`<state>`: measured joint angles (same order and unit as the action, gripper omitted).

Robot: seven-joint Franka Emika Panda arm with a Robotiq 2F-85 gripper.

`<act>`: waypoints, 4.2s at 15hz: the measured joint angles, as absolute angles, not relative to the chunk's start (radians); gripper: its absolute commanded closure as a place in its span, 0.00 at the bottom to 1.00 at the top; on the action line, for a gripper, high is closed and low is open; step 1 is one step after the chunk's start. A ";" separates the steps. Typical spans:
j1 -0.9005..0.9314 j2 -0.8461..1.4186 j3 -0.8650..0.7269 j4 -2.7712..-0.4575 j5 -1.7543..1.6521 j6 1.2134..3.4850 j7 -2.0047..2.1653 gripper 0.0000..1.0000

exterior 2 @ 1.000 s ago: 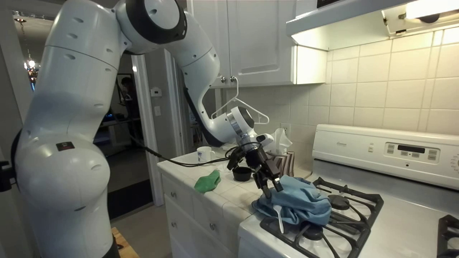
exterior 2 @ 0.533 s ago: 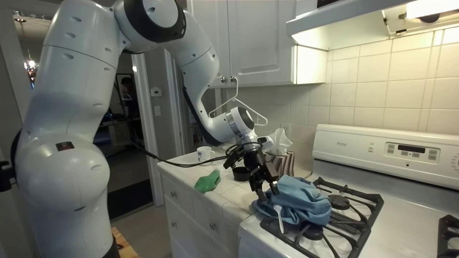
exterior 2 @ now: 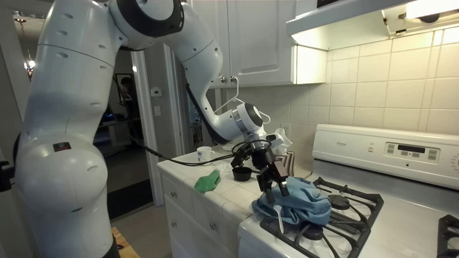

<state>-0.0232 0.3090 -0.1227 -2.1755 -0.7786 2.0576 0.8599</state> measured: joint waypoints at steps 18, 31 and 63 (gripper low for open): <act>-0.037 0.361 -0.142 -2.181 -0.776 2.390 1.024 0.00; -0.011 0.456 -0.195 -2.123 -0.779 2.421 1.102 0.00; 0.024 0.444 -0.131 -2.076 -0.750 2.070 1.086 0.00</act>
<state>0.0240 0.4437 -0.1310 -2.0761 -0.7497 2.0698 1.0859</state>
